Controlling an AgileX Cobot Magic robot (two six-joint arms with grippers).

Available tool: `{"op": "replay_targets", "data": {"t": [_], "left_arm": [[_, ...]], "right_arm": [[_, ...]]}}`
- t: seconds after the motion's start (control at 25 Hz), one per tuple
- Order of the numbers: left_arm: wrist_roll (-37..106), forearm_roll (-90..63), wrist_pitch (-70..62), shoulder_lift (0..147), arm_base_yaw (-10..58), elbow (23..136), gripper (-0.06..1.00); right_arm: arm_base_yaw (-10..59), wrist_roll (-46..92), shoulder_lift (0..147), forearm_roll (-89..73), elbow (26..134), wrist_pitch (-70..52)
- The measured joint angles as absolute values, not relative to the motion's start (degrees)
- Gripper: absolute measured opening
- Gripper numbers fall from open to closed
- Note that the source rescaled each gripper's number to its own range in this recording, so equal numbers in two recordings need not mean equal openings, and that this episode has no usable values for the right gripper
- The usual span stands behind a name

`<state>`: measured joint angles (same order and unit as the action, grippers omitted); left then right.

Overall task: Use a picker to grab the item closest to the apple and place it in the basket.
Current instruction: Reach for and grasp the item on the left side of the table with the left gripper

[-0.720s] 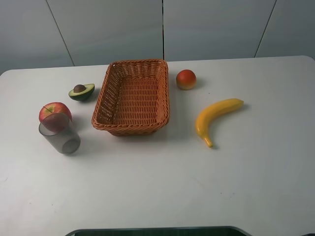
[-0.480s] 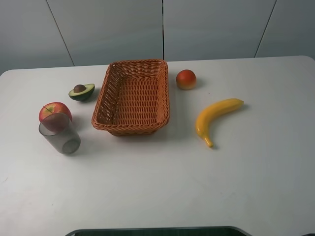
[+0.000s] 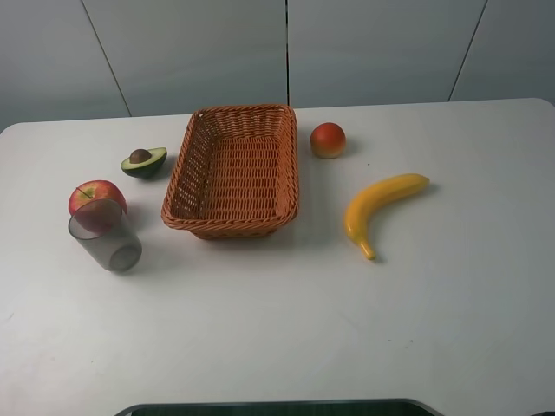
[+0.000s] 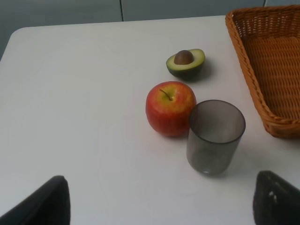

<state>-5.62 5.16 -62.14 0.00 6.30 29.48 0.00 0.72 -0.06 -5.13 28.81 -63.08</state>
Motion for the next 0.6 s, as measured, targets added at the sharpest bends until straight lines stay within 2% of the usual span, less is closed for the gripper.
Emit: {"op": "replay_targets", "data": {"t": [0.6], "left_arm": [[-5.62,5.37,-62.14,0.00,6.30,29.48,1.00]], "right_arm": [[0.00,0.72,-0.06,-5.13,28.81,-63.08]]}}
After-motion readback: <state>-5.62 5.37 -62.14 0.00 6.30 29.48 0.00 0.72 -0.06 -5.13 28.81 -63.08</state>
